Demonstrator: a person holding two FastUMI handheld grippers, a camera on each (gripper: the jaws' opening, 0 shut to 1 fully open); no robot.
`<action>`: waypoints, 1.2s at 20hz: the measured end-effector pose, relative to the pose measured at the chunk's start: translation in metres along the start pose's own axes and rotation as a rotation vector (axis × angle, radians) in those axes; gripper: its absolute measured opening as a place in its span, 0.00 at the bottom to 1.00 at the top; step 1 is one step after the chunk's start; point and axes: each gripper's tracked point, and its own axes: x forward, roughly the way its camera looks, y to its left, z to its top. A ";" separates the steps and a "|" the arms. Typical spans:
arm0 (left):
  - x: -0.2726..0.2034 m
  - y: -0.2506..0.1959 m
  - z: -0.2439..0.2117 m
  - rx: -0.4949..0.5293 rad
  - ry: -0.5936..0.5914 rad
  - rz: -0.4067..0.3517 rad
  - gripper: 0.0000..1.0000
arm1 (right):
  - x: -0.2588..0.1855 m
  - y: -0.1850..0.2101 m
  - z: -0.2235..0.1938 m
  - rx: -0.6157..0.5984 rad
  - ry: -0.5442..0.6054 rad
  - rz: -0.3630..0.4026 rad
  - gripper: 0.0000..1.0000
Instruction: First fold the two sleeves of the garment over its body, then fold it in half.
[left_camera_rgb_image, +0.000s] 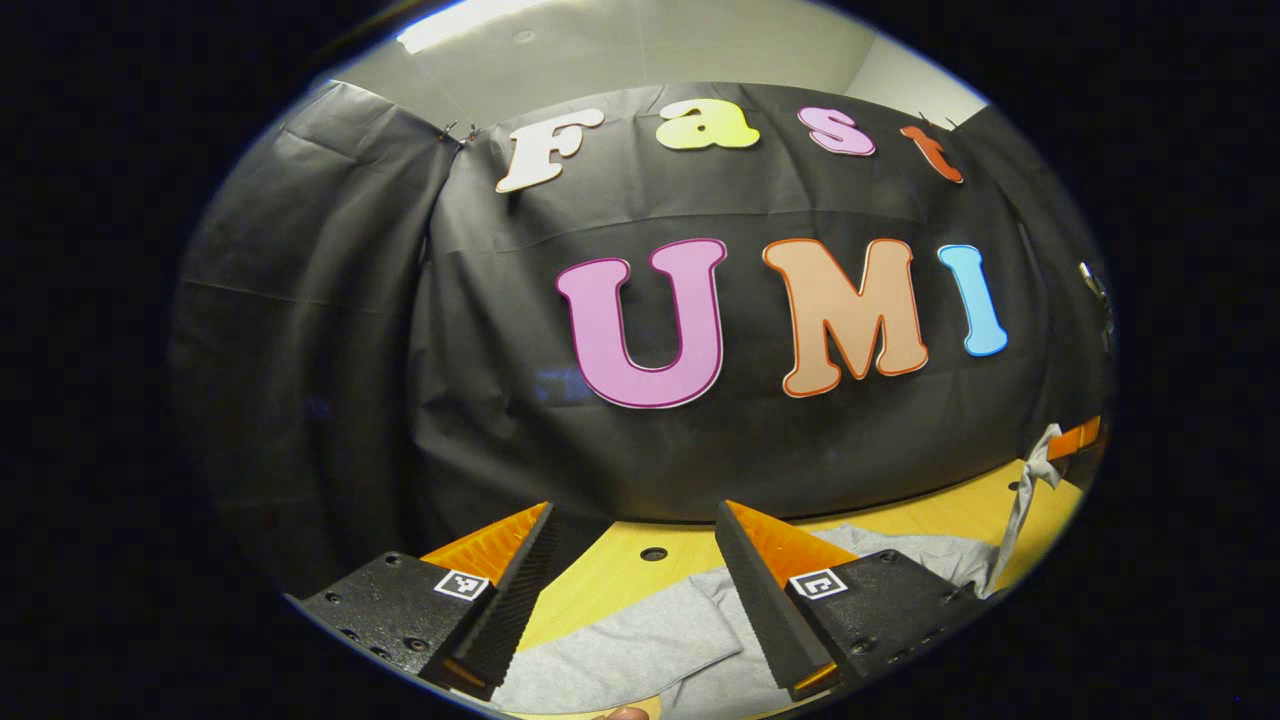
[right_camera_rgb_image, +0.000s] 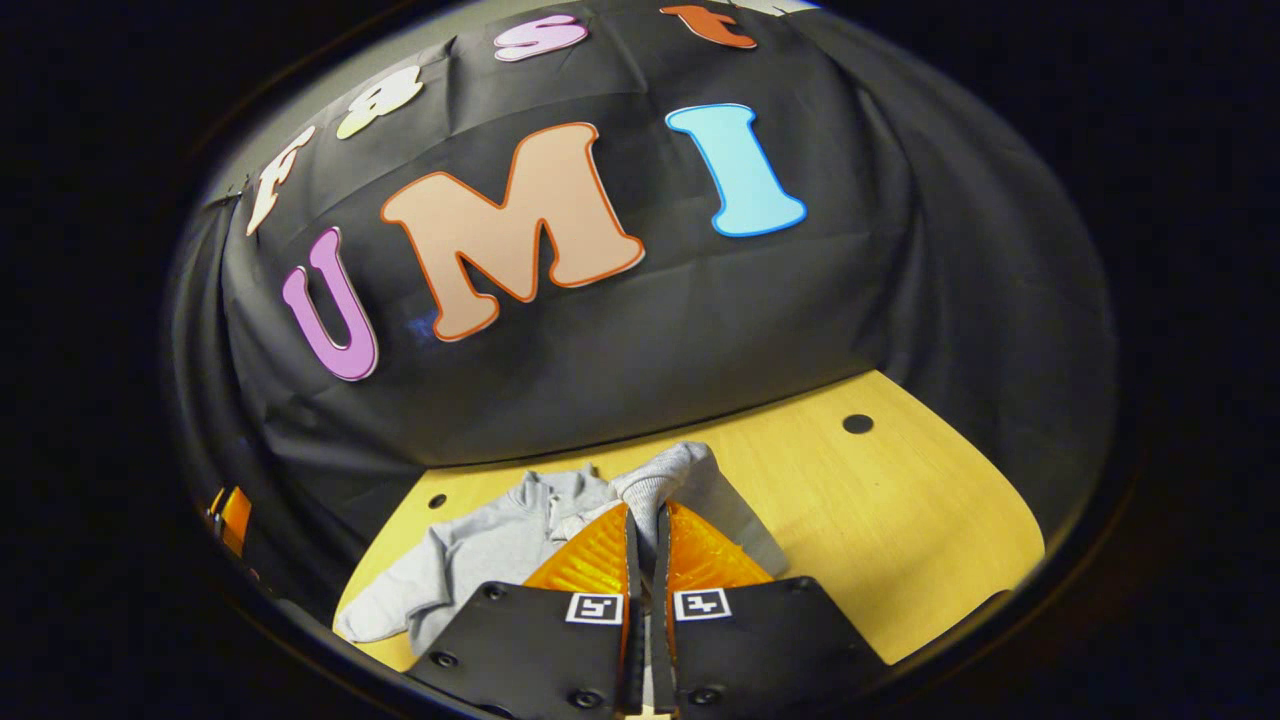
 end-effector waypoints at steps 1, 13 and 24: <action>-0.001 0.006 0.000 -0.001 0.001 0.010 0.93 | 0.006 0.010 0.004 0.002 -0.005 0.018 0.05; -0.025 0.084 -0.015 -0.013 0.036 0.157 0.93 | 0.052 0.158 -0.009 -0.140 0.029 0.277 0.05; -0.054 0.158 -0.037 -0.018 0.078 0.285 0.93 | 0.066 0.276 -0.118 -0.307 0.266 0.502 0.05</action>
